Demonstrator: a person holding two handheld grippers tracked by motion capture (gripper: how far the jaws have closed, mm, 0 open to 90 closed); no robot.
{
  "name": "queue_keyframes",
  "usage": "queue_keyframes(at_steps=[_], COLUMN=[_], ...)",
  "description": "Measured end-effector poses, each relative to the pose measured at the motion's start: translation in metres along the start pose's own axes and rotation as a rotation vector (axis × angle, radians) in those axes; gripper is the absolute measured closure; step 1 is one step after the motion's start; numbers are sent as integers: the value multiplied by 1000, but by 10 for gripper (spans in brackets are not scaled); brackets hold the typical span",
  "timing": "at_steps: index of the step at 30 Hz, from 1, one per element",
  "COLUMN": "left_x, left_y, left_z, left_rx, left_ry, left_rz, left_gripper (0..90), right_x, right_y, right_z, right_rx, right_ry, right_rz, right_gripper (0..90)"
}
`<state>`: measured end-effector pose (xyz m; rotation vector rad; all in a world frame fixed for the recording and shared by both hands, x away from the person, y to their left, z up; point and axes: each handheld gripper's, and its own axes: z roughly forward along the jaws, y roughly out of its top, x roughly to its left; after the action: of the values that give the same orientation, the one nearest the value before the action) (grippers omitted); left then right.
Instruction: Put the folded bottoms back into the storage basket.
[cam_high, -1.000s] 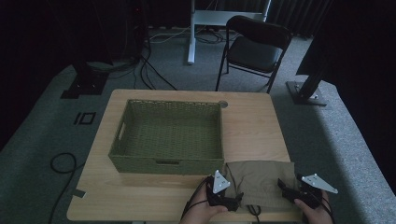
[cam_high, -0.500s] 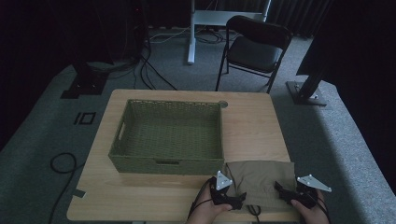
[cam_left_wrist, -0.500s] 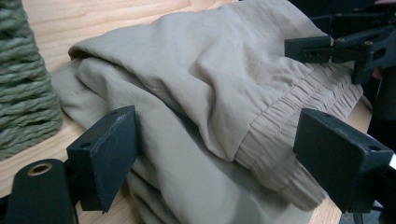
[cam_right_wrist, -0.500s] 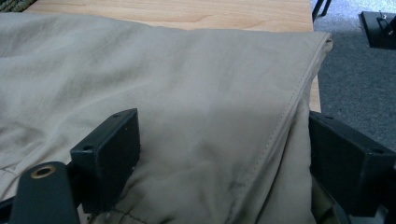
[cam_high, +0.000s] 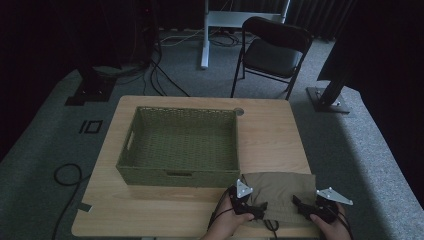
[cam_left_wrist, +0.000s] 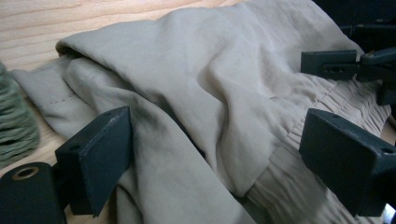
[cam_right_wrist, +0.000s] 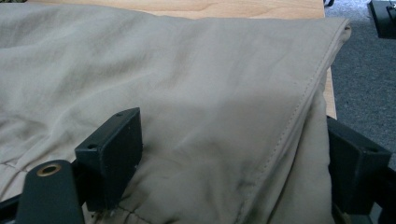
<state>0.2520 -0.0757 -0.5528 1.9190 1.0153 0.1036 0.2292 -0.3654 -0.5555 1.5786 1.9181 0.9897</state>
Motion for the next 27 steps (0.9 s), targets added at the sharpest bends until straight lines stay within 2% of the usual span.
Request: queue_keyframes(at_steps=[4,7,9,10,11,12,13,14,15,16,17,18,20,21,22,27], left_x=[1,-2,-3,-4,-7,-9,-9,-13,-13,-16,-18,-21,-20,-19,-17,-19], left_y=[1,1,1,2,2,4,4,6,6,7,8,11,13,14,17,26], left_z=[2,4,5,7,9,10,10,12,12,13,14,15,14,14,12,7], left_rx=[7,11,7,6,9,16,16,24,24,33,33,37,35,40,37,18], left_ry=[-8,-13,-18,-36,-36,-25,-25,4,4,29,45,56,46,42,22,3], left_rz=[-14,-2,-11,-27,-18,17,17,98,98,160,189,228,228,228,212,213], left_gripper=[105,133,242,373,423,472,522,584,620,680,680,732,747,771,791,820], right_x=[1,5,7,11,12,13,13,18,18,21,21,21,20,18,15,16], right_y=[0,1,1,3,4,4,4,6,6,8,8,9,9,10,11,17], right_z=[0,-1,-2,-3,-3,-4,-4,-5,-5,-7,-7,-10,-10,-12,-15,-22], right_rx=[3,15,23,36,39,45,45,64,64,76,76,89,90,89,87,65], right_ry=[-9,-19,-22,-13,-3,0,0,-15,-15,-40,-40,-51,-48,-35,-20,-7], right_rz=[0,-16,-24,-51,-57,-70,-70,-101,-101,-126,-126,-112,-101,-73,-46,-32], right_gripper=[202,298,332,470,509,541,541,641,641,745,745,783,789,801,809,819])
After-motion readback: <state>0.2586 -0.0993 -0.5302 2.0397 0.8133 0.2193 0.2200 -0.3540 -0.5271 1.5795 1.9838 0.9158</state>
